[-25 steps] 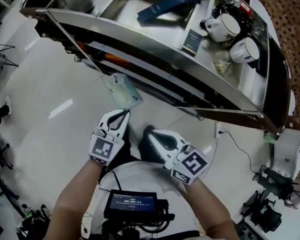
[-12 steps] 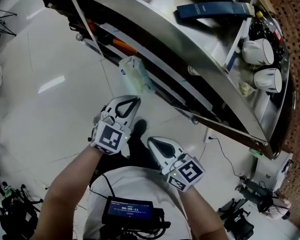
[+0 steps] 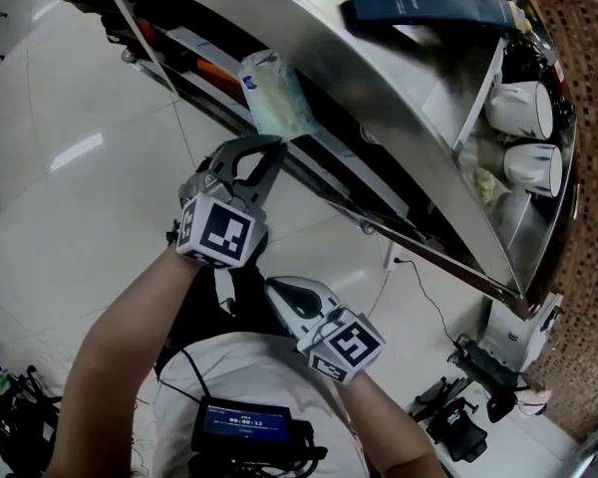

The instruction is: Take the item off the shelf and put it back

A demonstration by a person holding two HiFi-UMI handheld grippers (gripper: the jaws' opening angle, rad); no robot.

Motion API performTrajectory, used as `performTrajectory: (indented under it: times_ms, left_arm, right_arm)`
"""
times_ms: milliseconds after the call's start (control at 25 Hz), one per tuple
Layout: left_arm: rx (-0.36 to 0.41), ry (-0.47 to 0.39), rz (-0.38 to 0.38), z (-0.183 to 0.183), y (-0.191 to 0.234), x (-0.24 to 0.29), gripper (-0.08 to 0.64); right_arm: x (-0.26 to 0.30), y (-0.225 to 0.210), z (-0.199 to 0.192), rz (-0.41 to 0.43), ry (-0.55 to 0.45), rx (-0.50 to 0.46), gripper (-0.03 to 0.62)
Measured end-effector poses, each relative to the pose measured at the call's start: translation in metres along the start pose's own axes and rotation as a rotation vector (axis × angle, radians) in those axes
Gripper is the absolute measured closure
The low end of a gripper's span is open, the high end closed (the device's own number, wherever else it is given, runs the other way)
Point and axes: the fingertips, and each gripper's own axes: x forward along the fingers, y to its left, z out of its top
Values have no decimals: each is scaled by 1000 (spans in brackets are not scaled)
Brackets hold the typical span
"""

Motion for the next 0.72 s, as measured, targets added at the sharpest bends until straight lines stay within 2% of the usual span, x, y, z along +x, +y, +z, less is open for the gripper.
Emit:
performTrajectory:
  times_ms: [240,720]
  left_arm:
    - [49,5,-7,3,14,38,552]
    - [117,-3,-17,9,25,78,552]
  right_arm:
    - [-6,-12,-5,-17,31,23,587]
    - [1,-24,-6,-32,11,32,586]
